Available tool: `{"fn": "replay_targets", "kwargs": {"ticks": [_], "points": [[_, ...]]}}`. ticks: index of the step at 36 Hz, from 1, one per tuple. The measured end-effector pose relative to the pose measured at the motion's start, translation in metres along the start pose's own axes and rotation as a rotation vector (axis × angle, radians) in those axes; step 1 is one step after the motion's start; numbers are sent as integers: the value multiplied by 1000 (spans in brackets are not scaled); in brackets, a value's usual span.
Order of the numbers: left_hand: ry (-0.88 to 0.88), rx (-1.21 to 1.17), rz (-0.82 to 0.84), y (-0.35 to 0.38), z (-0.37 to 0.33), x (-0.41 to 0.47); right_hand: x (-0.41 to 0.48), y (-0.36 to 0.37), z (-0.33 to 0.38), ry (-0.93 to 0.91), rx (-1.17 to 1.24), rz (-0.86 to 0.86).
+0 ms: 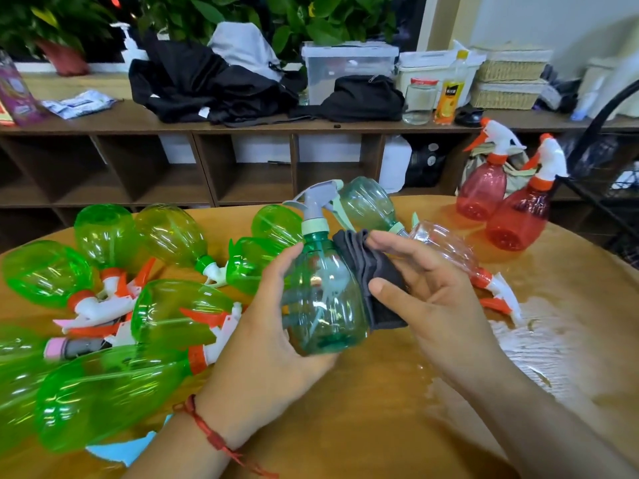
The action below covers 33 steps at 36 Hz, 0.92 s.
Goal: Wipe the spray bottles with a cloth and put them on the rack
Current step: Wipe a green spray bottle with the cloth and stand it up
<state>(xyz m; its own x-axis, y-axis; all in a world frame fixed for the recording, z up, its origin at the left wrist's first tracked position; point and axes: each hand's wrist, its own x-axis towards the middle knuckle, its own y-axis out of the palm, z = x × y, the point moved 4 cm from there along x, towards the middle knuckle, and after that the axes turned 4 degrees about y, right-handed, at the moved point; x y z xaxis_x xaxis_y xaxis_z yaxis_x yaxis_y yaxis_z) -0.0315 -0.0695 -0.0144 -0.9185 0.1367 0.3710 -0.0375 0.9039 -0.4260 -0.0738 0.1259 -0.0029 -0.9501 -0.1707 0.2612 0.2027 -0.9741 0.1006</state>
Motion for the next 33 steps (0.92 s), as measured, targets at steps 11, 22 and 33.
{"fn": "replay_targets", "kwargs": {"ticks": [11, 22, 33], "points": [[51, 33, -1, -3, 2, 0, -2, -1, -3, -93, -133, 148], [13, -83, 15, -1, 5, 2, -6, -7, 20, -462, -515, 263], [157, 214, 129, 7, 7, -1, -2, -7, 2, -263, -508, 189]]}}
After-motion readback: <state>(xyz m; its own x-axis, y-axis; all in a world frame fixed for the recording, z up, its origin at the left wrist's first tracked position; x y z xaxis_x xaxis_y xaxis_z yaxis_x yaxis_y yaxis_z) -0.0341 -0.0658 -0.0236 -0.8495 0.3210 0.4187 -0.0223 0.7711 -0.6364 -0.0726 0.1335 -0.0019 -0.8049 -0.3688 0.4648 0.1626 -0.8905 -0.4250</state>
